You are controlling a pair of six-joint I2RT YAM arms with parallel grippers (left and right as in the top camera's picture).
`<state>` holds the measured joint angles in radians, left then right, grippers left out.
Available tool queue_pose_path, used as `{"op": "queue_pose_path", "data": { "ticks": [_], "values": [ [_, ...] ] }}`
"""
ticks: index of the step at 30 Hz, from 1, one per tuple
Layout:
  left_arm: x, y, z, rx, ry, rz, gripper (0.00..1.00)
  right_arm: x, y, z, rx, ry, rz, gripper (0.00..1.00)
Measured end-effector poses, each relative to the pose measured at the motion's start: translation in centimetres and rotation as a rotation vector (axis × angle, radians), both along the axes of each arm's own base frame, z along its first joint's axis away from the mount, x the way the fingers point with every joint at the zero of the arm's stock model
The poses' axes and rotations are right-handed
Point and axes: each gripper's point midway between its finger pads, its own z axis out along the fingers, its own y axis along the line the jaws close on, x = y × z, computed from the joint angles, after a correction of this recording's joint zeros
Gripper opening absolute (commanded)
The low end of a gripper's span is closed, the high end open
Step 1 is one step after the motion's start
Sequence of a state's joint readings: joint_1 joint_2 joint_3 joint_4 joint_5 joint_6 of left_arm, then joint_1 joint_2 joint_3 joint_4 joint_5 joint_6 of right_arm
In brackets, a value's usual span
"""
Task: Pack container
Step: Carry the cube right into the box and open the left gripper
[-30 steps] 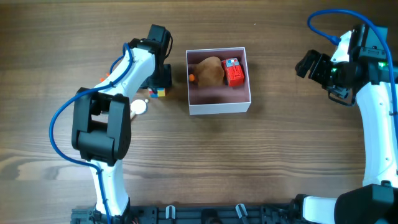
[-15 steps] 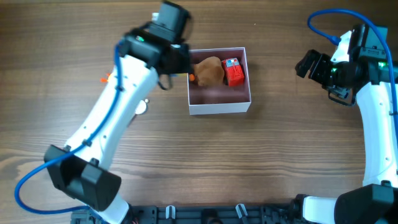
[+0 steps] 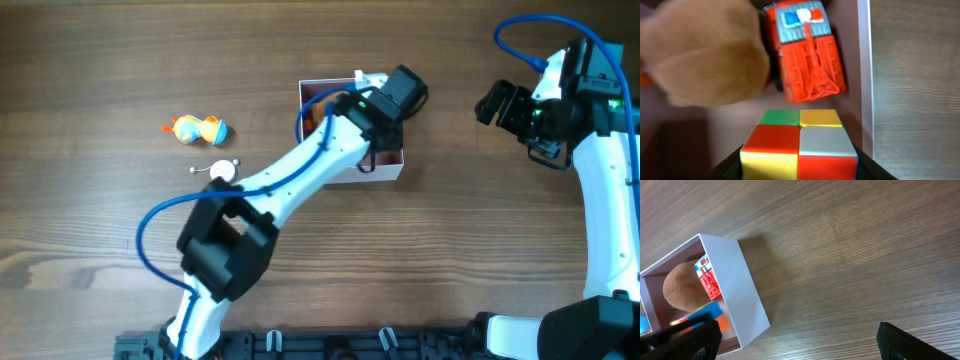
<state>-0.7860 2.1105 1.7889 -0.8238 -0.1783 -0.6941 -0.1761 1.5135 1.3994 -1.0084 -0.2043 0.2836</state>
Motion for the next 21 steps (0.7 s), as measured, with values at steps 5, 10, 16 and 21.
{"op": "queue_pose_path", "data": {
  "ticks": [5, 10, 16, 21],
  "values": [
    [-1.2, -1.2, -1.3, 0.029, 0.009, -0.03, 0.59, 0.0, 0.0, 0.0, 0.0, 0.0, 0.0, 1.0],
    [-2.0, -1.9, -1.3, 0.035, 0.003, -0.045, 0.65, 0.0, 0.0, 0.0, 0.0, 0.0, 0.0, 1.0],
    [-2.1, -0.5, -1.4, 0.075, 0.026, -0.03, 0.65, 0.0, 0.0, 0.0, 0.0, 0.0, 0.0, 1.0],
    [-0.8, 6.8, 4.0, 0.157, 0.031, 0.021, 0.77, 0.0, 0.0, 0.0, 0.0, 0.0, 0.0, 1.0]
  ]
}}
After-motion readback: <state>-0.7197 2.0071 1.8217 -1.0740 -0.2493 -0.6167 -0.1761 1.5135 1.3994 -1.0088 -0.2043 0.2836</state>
